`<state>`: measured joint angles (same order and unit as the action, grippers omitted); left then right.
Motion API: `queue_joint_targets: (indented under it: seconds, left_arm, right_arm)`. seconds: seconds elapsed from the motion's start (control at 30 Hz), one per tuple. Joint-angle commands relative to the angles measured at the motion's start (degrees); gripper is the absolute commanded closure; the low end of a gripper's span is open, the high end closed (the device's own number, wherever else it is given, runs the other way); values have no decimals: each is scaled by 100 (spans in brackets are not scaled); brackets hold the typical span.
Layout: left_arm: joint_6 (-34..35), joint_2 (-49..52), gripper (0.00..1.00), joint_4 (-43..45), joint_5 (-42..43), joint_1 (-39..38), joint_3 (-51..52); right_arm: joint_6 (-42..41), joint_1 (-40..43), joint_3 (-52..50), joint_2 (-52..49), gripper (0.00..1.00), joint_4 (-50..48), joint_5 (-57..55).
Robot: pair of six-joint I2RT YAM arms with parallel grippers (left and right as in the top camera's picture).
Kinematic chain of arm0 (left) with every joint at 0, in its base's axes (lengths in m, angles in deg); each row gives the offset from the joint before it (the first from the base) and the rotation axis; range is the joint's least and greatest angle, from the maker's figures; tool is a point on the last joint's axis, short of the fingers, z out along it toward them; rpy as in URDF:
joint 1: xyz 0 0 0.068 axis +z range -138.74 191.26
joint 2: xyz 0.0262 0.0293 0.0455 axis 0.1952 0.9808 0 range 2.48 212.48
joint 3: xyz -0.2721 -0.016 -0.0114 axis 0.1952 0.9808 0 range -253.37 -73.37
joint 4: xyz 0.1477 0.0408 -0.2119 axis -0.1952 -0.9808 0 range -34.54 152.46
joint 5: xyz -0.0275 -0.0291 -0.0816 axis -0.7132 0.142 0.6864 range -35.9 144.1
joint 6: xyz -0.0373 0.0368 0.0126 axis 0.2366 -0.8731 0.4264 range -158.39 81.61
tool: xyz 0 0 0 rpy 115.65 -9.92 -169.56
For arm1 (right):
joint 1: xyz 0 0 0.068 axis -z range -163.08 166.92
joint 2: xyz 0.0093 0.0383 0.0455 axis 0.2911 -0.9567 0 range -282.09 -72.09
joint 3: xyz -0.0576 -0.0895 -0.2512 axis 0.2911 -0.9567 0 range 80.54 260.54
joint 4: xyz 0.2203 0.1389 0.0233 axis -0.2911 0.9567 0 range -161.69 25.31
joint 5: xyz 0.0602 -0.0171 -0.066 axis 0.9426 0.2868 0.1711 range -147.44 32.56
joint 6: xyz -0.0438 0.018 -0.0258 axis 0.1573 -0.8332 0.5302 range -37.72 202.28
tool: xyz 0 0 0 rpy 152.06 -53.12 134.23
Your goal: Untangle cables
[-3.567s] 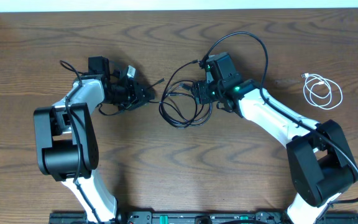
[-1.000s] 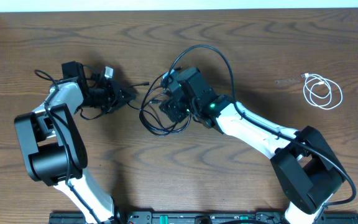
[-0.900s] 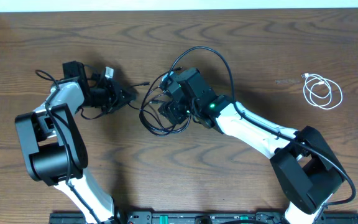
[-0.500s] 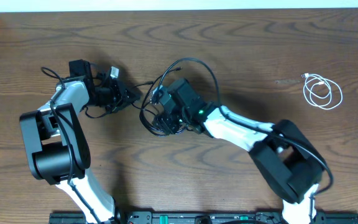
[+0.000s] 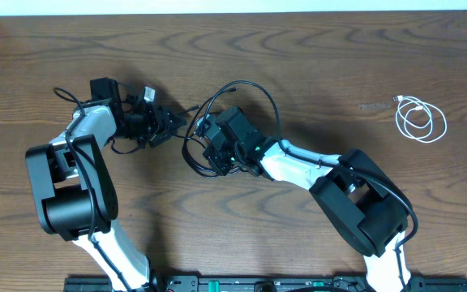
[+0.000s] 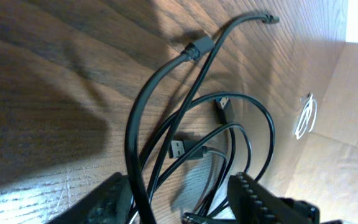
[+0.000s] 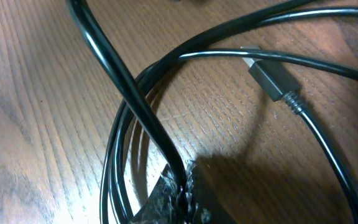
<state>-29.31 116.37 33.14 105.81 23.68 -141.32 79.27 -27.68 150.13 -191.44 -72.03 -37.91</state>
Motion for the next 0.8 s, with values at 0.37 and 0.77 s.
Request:
queue_joint_targets:
  seconds: [0.37, 0.77]
  left_arm:
    - [-17, -59, 28, 7, 177, -2, 20]
    - [-17, -59, 0, 7, 160, -2, 20]
  right_arm:
    - [-682, -35, 4, 15, 99, -7, -1510]
    - [-745, -35, 4, 15, 99, 0, -1508]
